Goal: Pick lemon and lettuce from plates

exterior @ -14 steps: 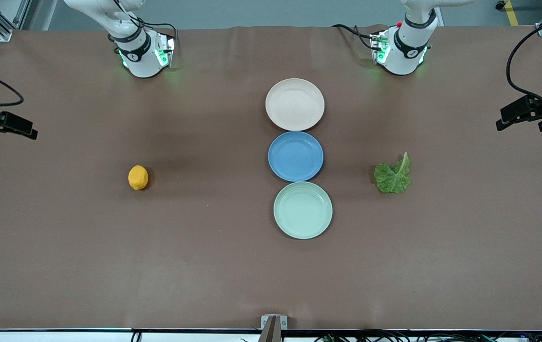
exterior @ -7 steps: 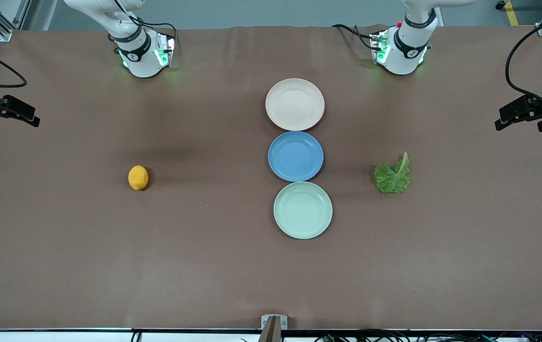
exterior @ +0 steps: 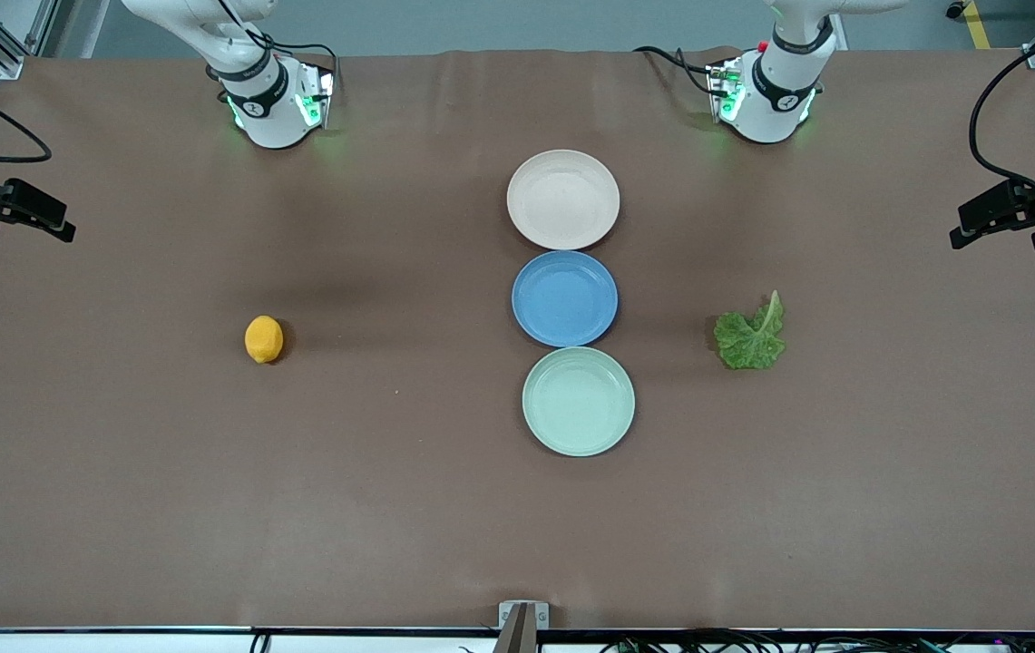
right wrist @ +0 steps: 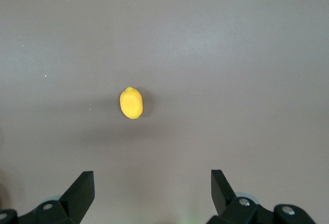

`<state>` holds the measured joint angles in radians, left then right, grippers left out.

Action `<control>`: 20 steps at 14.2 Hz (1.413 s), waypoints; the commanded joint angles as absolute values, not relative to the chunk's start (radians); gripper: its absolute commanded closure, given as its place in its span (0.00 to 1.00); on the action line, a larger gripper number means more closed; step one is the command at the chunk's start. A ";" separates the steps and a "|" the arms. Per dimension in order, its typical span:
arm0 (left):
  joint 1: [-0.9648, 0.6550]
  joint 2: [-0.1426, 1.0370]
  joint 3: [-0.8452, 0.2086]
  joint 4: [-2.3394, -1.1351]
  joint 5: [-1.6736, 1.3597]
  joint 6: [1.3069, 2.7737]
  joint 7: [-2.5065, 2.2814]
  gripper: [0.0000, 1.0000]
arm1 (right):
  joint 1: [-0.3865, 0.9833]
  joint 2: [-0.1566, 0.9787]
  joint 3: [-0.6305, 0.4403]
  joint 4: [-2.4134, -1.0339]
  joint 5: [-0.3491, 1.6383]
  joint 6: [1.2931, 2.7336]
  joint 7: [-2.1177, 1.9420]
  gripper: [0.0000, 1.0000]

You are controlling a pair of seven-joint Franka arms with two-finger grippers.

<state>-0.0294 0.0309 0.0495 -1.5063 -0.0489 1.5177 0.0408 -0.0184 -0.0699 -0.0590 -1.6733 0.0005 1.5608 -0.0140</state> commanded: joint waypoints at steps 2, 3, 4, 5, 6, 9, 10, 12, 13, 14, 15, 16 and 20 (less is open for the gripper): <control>-0.037 0.038 0.057 -1.482 -0.037 1.505 0.041 0.00 | -0.032 -0.123 -0.048 -1.726 0.018 1.580 -0.005 0.00; -0.037 0.038 0.057 -1.482 -0.037 1.506 0.041 0.00 | -0.031 -0.126 -0.048 -1.730 0.018 1.583 -0.005 0.00; -0.037 0.038 0.057 -1.483 -0.037 1.506 0.041 0.00 | -0.031 -0.126 -0.048 -1.730 0.020 1.585 -0.006 0.00; -0.037 0.038 0.057 -1.482 -0.037 1.506 0.041 0.00 | -0.031 -0.126 -0.048 -1.730 0.020 1.586 -0.008 0.00; -0.037 0.038 0.057 -1.482 -0.037 1.506 0.041 0.00 | -0.031 -0.126 -0.048 -1.730 0.020 1.597 -0.012 0.00; -0.037 0.038 0.057 -1.482 -0.037 1.506 0.041 0.00 | -0.031 -0.126 -0.048 -1.730 0.020 1.603 -0.023 0.00; -0.037 0.038 0.057 -1.482 -0.037 1.506 0.041 0.00 | -0.031 -0.126 -0.048 -1.730 0.021 1.606 -0.031 0.00; -0.037 0.038 0.057 -1.483 -0.037 1.506 0.041 0.00 | -0.031 -0.127 -0.049 -1.730 0.021 1.608 -0.049 0.00; -0.037 0.037 0.057 -1.483 -0.035 1.506 0.041 0.00 | -0.031 -0.126 -0.048 -1.730 0.023 1.608 -0.049 0.00; -0.038 0.038 0.057 -1.483 -0.035 1.506 0.041 0.00 | -0.031 -0.127 -0.049 -1.730 0.031 1.608 -0.049 0.00; -0.037 0.038 0.057 -1.483 -0.037 1.506 0.041 0.00 | -0.032 -0.127 -0.049 -1.730 0.037 1.608 -0.049 0.00; -0.037 0.038 0.057 -1.482 -0.035 1.506 0.041 0.00 | -0.031 -0.127 -0.049 -1.732 0.041 1.608 -0.049 0.00; -0.037 0.038 0.057 -1.482 -0.031 1.522 0.048 0.00 | -0.029 -0.127 -0.049 -1.730 0.040 1.605 -0.052 0.00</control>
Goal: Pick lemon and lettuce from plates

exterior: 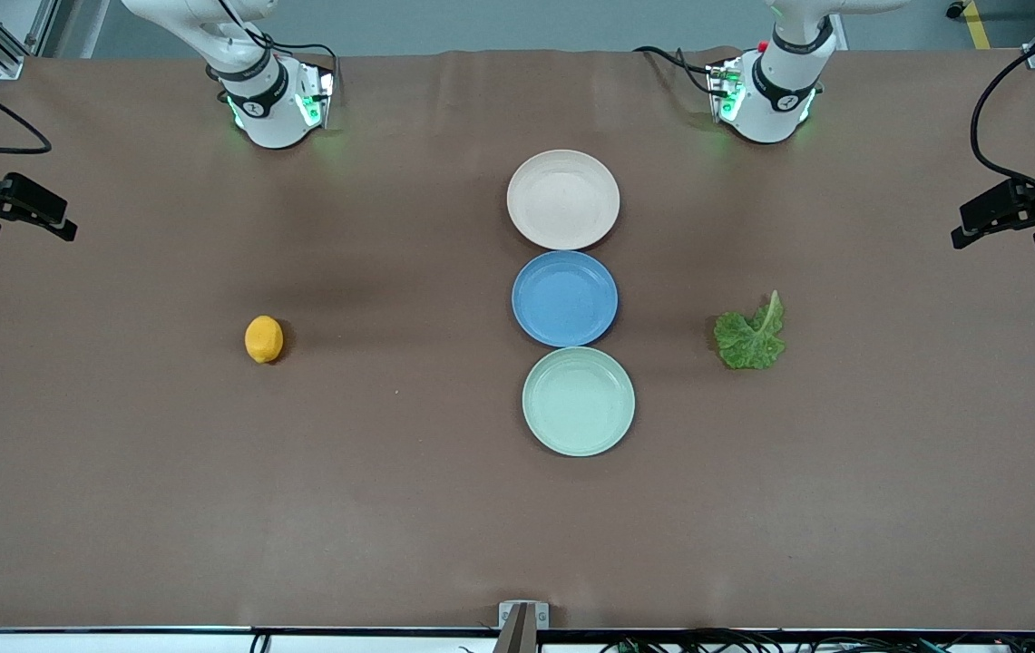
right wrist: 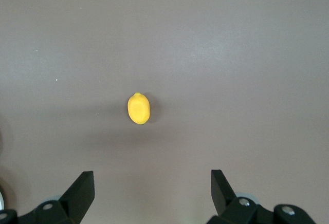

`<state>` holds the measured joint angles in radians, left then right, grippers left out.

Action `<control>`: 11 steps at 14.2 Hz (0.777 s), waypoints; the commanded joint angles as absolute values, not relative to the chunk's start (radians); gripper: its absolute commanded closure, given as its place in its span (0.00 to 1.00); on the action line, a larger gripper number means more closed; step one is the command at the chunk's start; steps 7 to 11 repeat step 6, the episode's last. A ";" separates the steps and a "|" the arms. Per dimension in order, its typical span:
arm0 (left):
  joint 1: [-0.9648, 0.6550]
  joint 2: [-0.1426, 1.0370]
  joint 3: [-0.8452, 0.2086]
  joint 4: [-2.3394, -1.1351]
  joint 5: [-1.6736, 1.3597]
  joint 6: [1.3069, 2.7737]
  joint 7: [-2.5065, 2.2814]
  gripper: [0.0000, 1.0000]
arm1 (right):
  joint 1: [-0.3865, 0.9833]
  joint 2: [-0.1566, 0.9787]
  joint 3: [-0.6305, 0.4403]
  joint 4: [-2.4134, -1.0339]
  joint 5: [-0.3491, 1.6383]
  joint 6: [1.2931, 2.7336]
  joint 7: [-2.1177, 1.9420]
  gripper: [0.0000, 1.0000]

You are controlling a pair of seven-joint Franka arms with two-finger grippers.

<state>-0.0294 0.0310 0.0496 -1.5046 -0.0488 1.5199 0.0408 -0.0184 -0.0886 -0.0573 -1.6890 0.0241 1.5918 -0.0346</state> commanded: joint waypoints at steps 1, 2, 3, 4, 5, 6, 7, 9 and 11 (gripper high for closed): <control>-0.037 0.038 0.057 -1.483 -0.017 1.525 0.052 0.00 | -0.029 -0.127 -0.049 -1.730 0.040 1.605 -0.063 0.00; -0.037 0.038 0.055 -1.483 0.003 1.526 0.054 0.00 | -0.029 -0.127 -0.049 -1.730 0.038 1.602 -0.089 0.00; -0.037 0.038 0.054 -1.483 0.009 1.528 0.054 0.00 | -0.031 -0.127 -0.049 -1.730 0.038 1.598 -0.094 0.00; -0.038 0.037 0.052 -1.482 0.009 1.528 0.054 0.00 | -0.031 -0.127 -0.049 -1.730 0.038 1.597 -0.095 0.00; -0.038 0.037 0.051 -1.483 0.008 1.528 0.054 0.00 | -0.031 -0.126 -0.049 -1.730 0.035 1.597 -0.094 0.00; -0.038 0.037 0.051 -1.482 0.008 1.528 0.054 0.00 | -0.031 -0.127 -0.049 -1.730 0.026 1.597 -0.094 0.00; -0.038 0.037 0.051 -1.482 0.008 1.528 0.054 0.00 | -0.031 -0.127 -0.049 -1.730 0.026 1.597 -0.094 0.00; -0.038 0.037 0.051 -1.482 0.008 1.528 0.054 0.00 | -0.031 -0.127 -0.049 -1.730 0.026 1.597 -0.094 0.00; -0.038 0.037 0.051 -1.482 0.008 1.528 0.054 0.00 | -0.031 -0.127 -0.049 -1.730 0.026 1.597 -0.094 0.00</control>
